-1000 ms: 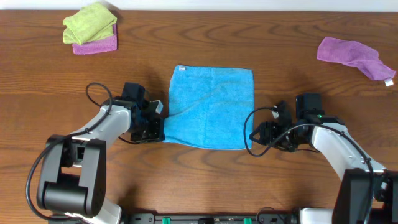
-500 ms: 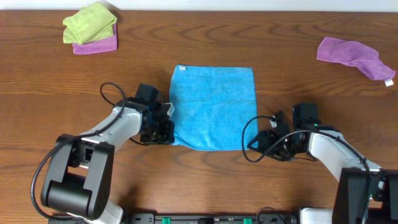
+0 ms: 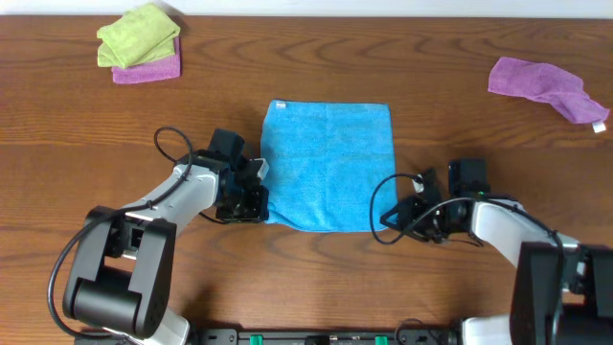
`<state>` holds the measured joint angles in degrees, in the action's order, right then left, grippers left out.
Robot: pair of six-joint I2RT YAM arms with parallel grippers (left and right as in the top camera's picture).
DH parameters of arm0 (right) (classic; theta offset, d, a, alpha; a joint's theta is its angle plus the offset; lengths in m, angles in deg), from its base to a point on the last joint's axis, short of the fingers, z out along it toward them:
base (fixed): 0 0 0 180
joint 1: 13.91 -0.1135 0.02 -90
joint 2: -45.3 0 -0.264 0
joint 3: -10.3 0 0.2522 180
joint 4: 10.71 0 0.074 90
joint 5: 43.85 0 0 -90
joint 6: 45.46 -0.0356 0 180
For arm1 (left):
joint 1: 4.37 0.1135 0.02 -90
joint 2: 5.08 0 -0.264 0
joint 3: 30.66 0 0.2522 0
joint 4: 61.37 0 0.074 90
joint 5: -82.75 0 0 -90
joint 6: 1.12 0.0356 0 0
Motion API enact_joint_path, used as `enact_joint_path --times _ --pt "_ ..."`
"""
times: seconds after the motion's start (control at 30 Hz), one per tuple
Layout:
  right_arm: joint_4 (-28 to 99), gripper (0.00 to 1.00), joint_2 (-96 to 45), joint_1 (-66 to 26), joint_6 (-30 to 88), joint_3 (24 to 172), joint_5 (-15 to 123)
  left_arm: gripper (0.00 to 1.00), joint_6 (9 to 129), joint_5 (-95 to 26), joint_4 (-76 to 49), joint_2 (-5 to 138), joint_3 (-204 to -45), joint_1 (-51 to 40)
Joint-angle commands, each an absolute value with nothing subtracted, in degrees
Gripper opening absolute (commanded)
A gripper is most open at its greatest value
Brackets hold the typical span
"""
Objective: Fold the cloth
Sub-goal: 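Grasp the blue cloth's bottom corners with left and right grippers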
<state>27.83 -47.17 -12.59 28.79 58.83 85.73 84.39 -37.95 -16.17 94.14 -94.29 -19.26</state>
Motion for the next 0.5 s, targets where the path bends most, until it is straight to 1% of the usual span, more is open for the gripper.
enact_joint_path --times 0.0,0.03,0.07,0.23,0.47 --pt "27.44 0.10 -50.71 -13.20 28.22 57.65 83.47 0.06 83.86 -38.32 -16.10 94.86 -95.39 -19.44" --pt "27.37 0.03 -50.95 -13.20 28.25 57.65 83.47 0.06 83.86 -38.32 -16.13 94.86 -95.39 -19.44" --pt "27.24 0.01 -50.95 -13.18 28.25 57.65 83.45 0.06 83.84 -38.32 -16.15 94.86 -95.39 -19.44" --pt "27.02 0.02 -50.93 -13.18 28.25 58.30 83.06 0.06 83.71 -38.30 -16.15 94.86 -95.52 -19.44" --pt "34.91 0.02 -49.31 -13.20 28.92 65.45 83.08 0.06 83.49 -36.94 -10.31 94.86 -102.60 -19.41"
